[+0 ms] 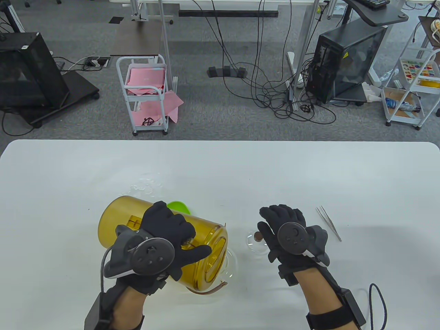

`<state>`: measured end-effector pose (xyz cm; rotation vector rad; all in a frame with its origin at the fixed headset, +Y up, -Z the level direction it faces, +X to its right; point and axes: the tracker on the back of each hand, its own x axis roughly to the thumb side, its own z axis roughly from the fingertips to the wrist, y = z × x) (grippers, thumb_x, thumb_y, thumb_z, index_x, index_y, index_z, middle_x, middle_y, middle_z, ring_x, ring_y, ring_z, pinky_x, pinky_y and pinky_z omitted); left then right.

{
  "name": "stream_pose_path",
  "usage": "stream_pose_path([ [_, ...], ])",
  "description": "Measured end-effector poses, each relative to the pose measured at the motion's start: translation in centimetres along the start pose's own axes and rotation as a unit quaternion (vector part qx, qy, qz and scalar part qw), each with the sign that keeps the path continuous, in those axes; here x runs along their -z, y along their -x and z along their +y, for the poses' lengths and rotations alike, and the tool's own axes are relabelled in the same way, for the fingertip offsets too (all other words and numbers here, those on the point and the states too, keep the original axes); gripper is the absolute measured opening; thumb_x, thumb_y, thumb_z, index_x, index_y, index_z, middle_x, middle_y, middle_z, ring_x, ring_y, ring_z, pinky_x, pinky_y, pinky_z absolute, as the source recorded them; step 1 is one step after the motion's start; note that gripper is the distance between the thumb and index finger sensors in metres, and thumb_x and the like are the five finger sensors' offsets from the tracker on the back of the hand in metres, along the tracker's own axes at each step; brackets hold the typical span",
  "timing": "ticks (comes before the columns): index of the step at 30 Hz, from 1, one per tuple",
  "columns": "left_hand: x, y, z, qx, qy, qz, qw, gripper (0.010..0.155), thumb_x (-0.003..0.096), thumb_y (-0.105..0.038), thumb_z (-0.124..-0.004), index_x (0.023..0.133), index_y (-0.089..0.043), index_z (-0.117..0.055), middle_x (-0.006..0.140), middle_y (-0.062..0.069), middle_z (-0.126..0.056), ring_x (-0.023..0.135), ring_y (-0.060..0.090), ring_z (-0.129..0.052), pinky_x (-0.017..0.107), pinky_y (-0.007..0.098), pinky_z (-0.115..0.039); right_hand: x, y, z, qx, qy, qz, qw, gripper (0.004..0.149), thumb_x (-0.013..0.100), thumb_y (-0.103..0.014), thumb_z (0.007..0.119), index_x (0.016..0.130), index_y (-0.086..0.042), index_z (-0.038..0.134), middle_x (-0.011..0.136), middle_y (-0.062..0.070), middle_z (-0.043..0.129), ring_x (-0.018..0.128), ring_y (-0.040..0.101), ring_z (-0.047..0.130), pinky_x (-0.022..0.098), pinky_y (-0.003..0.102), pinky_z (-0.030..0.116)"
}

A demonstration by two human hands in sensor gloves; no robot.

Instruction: Make chrysanthemum tea

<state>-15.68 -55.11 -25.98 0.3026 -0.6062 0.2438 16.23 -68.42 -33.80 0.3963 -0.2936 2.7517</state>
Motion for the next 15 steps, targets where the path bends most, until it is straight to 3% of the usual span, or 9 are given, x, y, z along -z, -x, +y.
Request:
stream_pose_path([
  [15,-0.06,-0.77,-0.02,0.016,0.005,-0.001,1.000,0.053,0.0445,-0.072,-0.091,0.062,-0.022,-0.097,0.054,0.005,-0.101,0.056,0.034,-0.091,0.075,0.071,-0.050,0.03,0.04,-0.09,0.000,-0.003,0.003,1.000,0.054,0.057,-0.054,0.067,0.105,-0.028,0.072,0.107,0.007,0.071,0.103,0.040,0.071,0.072,0.067,0.052],
])
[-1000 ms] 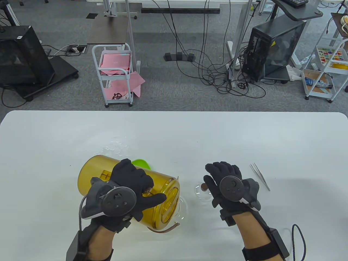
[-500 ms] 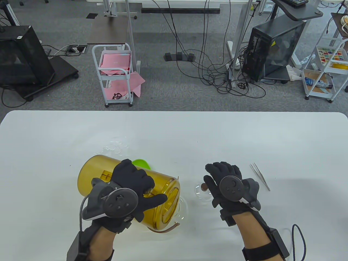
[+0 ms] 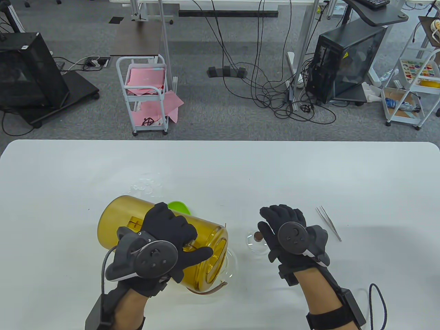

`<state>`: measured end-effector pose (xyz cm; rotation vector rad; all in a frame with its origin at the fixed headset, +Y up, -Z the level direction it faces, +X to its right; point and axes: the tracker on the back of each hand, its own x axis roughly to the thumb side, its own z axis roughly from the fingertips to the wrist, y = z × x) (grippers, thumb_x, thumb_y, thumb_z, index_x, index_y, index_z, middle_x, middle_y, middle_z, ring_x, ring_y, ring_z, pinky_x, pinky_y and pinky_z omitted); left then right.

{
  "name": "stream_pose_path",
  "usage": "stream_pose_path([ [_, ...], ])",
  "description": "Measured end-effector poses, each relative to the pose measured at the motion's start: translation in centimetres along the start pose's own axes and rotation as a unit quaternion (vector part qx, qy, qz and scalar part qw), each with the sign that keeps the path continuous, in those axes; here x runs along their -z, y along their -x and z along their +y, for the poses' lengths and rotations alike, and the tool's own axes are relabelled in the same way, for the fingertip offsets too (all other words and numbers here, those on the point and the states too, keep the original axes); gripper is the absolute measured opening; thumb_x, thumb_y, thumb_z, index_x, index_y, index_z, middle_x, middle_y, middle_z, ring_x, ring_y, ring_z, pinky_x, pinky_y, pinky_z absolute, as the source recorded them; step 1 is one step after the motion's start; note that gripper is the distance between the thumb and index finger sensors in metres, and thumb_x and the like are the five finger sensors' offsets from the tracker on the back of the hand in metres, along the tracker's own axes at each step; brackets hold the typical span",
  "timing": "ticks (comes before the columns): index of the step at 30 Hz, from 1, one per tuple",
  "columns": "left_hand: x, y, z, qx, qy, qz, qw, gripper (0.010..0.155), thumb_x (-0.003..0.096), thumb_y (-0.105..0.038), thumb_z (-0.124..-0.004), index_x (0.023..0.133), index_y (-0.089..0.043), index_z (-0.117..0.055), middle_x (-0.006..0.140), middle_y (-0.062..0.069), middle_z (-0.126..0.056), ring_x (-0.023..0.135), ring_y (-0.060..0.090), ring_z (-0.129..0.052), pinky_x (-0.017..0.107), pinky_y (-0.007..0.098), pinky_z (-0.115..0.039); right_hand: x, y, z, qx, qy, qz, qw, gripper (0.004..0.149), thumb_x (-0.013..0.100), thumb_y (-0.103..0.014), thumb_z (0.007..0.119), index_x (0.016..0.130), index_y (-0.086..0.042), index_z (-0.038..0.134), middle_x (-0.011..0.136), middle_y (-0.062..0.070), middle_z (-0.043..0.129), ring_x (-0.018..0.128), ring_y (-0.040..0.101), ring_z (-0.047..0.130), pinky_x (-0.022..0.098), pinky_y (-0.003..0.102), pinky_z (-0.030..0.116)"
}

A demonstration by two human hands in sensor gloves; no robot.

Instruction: Make chrysanthemum tea

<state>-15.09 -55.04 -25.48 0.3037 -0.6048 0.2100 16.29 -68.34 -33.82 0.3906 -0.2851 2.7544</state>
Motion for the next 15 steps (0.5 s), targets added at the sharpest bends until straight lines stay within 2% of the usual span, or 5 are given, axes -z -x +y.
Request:
stream_pose_path([
  [15,0.00,-0.37,0.03,0.002,0.003,-0.003,1.000,0.052,0.0448,-0.071,-0.091,0.062,-0.022,-0.097,0.054,0.005,-0.101,0.057,0.034,-0.091,0.075,0.071,-0.049,0.01,-0.03,0.01,-0.002,-0.001,-0.001,1.000,0.054,0.057,-0.054,0.067,0.105,-0.029,0.071,0.107,0.007,0.071,0.103,0.040,0.071,0.072,0.067,0.052],
])
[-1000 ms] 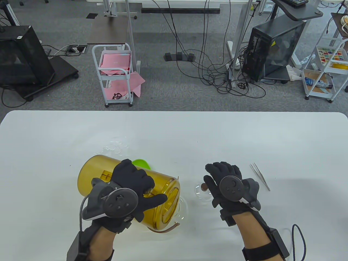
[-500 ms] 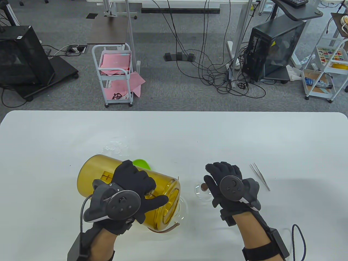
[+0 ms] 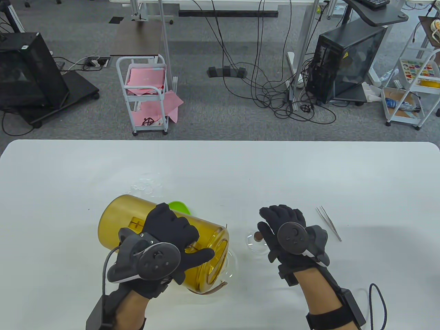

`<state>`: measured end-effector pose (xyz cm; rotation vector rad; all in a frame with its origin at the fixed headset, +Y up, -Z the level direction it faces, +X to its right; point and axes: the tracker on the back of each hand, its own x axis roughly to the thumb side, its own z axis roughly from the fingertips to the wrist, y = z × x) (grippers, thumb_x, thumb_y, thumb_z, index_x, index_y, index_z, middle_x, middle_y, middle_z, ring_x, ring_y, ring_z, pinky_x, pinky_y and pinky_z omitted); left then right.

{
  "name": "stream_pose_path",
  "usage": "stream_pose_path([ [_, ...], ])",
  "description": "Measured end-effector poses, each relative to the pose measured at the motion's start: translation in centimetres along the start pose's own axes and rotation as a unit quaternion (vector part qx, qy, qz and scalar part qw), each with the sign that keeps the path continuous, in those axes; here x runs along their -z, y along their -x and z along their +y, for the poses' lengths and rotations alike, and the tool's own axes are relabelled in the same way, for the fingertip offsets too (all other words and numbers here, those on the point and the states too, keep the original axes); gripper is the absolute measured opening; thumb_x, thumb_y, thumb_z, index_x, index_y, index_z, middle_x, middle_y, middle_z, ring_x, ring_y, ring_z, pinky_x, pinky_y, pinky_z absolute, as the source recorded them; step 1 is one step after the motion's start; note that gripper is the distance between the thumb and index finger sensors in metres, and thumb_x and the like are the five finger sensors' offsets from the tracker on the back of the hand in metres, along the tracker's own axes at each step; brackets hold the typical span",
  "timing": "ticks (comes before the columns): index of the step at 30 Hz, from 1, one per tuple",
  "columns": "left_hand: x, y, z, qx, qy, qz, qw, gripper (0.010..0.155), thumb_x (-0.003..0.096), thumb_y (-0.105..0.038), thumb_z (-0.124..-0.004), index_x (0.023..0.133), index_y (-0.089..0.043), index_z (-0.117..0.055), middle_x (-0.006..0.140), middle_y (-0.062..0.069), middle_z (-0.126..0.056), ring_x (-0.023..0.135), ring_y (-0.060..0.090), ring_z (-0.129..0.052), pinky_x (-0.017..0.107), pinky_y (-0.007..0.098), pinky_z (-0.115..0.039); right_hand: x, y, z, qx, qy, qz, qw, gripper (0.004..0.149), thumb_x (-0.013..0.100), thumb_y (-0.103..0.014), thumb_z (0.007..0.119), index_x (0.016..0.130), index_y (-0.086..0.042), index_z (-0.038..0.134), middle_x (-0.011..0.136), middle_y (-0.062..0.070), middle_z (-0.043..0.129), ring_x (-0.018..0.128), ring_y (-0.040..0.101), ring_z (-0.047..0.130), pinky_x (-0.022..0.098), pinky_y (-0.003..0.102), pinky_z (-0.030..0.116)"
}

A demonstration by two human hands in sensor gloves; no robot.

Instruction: Make chrysanthemum tea

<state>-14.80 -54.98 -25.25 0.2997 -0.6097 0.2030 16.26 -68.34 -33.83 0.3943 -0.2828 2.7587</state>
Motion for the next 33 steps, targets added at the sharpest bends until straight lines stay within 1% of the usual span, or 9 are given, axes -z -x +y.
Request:
stream_pose_path([
  [33,-0.03,-0.40,0.09,0.008,0.002,-0.001,1.000,0.052,0.0450,-0.072,-0.091,0.062,-0.022,-0.097,0.055,0.005,-0.101,0.057,0.034,-0.091,0.075,0.071,-0.049,0.00,-0.08,0.04,-0.002,-0.005,0.001,1.000,0.054,0.057,-0.054,0.067,0.105,-0.029,0.071,0.107,0.007,0.071,0.103,0.040,0.072,0.072,0.067,0.052],
])
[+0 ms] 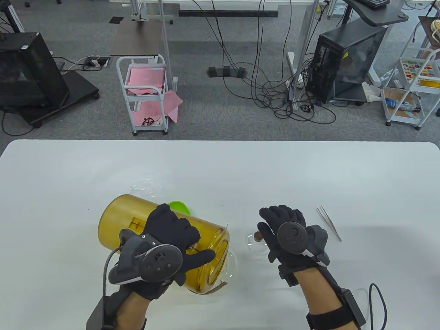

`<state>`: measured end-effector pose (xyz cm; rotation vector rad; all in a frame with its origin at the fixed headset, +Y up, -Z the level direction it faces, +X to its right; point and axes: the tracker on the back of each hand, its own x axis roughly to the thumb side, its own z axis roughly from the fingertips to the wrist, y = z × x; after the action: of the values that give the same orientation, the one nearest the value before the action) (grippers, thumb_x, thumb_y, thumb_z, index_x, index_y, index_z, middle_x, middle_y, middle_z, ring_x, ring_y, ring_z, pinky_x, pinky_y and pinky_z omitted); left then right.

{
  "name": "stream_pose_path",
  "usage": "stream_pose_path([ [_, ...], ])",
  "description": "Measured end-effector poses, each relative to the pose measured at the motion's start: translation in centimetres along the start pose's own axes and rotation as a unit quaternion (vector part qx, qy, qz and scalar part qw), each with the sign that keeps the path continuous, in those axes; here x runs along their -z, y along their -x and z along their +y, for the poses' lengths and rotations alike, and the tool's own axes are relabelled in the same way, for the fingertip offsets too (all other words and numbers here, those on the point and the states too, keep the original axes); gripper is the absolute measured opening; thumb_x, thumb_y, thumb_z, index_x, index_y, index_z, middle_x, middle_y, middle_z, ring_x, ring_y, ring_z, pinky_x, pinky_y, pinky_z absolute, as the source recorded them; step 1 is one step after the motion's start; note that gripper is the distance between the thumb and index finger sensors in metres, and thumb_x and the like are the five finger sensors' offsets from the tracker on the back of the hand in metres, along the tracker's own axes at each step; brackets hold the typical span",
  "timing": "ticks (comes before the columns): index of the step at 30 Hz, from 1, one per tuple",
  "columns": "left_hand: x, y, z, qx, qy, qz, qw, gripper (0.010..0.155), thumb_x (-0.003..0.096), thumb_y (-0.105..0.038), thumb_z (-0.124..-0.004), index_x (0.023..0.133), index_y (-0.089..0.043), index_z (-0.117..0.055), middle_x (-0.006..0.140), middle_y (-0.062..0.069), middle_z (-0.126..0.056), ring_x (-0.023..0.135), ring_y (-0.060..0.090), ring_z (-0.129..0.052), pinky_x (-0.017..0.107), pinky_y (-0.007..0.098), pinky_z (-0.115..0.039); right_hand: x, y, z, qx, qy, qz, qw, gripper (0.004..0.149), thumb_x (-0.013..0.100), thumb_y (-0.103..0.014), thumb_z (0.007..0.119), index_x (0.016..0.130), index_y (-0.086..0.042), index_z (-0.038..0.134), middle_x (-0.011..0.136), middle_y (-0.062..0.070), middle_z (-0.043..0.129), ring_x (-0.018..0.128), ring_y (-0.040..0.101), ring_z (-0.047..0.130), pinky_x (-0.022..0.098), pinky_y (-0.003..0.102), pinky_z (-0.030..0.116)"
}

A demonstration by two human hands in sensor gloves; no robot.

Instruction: Make chrysanthemum tea

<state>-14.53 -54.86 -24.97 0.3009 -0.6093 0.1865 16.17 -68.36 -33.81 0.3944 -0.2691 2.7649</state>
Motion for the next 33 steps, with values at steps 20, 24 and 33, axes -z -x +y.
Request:
stream_pose_path([
  [20,-0.04,-0.23,0.01,0.001,0.001,0.000,1.000,0.052,0.0450,-0.072,-0.091,0.062,-0.022,-0.097,0.055,0.005,-0.101,0.057,0.034,-0.091,0.075,0.071,-0.048,0.02,0.07,-0.05,-0.001,0.001,0.003,1.000,0.054,0.057,-0.054,0.067,0.105,-0.029,0.072,0.108,0.008,0.070,0.104,0.040,0.070,0.072,0.067,0.052],
  [24,-0.04,-0.26,0.02,0.001,0.002,0.000,1.000,0.052,0.0449,-0.072,-0.091,0.062,-0.022,-0.097,0.055,0.005,-0.101,0.057,0.034,-0.091,0.075,0.071,-0.048,0.00,0.12,-0.12,0.000,0.002,0.006,1.000,0.054,0.057,-0.054,0.067,0.105,-0.029,0.072,0.108,0.008,0.069,0.104,0.041,0.068,0.072,0.067,0.052],
  [33,-0.04,-0.35,0.03,0.004,0.000,0.001,1.000,0.052,0.0450,-0.072,-0.091,0.062,-0.023,-0.097,0.055,0.005,-0.101,0.057,0.034,-0.091,0.075,0.071,-0.049,0.00,0.20,-0.16,0.002,0.004,0.008,1.000,0.054,0.057,-0.054,0.067,0.105,-0.029,0.072,0.109,0.008,0.068,0.105,0.041,0.067,0.072,0.067,0.052],
])
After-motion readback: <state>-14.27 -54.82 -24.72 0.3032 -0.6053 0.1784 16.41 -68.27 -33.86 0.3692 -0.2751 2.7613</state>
